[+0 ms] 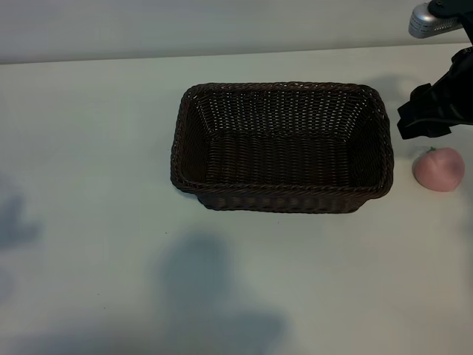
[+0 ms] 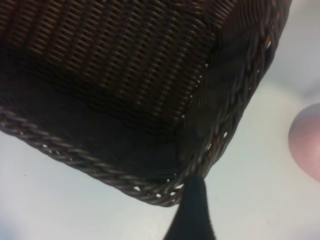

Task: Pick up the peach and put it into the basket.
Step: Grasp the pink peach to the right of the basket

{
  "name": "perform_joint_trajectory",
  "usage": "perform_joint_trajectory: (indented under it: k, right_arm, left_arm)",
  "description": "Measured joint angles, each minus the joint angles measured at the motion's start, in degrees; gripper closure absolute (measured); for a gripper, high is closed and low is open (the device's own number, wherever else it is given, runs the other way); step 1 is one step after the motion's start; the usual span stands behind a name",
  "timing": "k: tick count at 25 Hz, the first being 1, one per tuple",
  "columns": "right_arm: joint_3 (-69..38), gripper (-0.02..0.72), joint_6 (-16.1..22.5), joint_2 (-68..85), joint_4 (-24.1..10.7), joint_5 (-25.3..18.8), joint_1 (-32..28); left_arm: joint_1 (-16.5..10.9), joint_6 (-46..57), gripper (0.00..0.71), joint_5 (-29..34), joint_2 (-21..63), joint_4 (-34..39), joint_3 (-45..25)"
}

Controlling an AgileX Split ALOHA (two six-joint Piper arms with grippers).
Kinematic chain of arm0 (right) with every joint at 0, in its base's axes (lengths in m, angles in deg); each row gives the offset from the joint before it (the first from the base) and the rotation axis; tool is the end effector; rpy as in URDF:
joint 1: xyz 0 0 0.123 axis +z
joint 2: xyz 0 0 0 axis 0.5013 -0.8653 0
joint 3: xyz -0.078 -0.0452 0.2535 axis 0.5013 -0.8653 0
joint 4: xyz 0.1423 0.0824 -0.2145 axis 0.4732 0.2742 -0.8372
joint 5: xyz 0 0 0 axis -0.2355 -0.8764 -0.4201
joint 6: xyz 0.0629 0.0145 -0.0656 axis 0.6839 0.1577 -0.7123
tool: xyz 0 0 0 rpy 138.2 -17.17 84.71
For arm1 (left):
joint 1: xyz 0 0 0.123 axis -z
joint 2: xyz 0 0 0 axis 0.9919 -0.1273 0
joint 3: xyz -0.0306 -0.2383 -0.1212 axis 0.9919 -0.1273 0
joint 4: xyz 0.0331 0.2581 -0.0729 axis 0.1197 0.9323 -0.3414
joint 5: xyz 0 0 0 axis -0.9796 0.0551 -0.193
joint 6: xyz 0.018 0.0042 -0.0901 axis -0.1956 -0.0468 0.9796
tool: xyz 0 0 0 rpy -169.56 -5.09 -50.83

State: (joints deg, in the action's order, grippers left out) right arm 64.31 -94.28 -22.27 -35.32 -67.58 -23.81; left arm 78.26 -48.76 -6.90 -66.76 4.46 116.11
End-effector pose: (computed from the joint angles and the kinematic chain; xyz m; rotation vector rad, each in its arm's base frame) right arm 0.3113 0.0529 0.2603 -0.3691 2.6821 0.2735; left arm 0.0984 -0.0026 0.4003 0.0313 2.0880 -0.0431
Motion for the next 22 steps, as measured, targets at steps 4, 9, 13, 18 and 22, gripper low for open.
perform_joint_trajectory:
  k: [4,9,13,18,22]
  right_arm:
    - [0.0,0.108,0.0,0.0,0.0,0.0,0.0]
    - [0.0,0.108,0.0,0.0,0.0,0.0,0.0]
    - [0.0,0.108,0.0,0.0,0.0,0.0,0.0]
    - [0.0,0.108,0.0,0.0,0.0,0.0,0.0]
    - [0.0,0.108,0.0,0.0,-0.1,0.0,0.0]
  left_arm:
    - [0.0,-0.4,0.112,-0.4,7.6,0.0,-8.2]
    - [0.3,0.0,0.112,-1.3,15.9,0.0,-16.3]
    - [0.9,0.4,0.112,-1.3,20.2,0.0,-19.7]
    - [1.1,0.5,0.112,1.0,22.8,0.2,-21.8]
    - [1.1,0.5,0.112,1.4,23.7,0.2,-24.8]
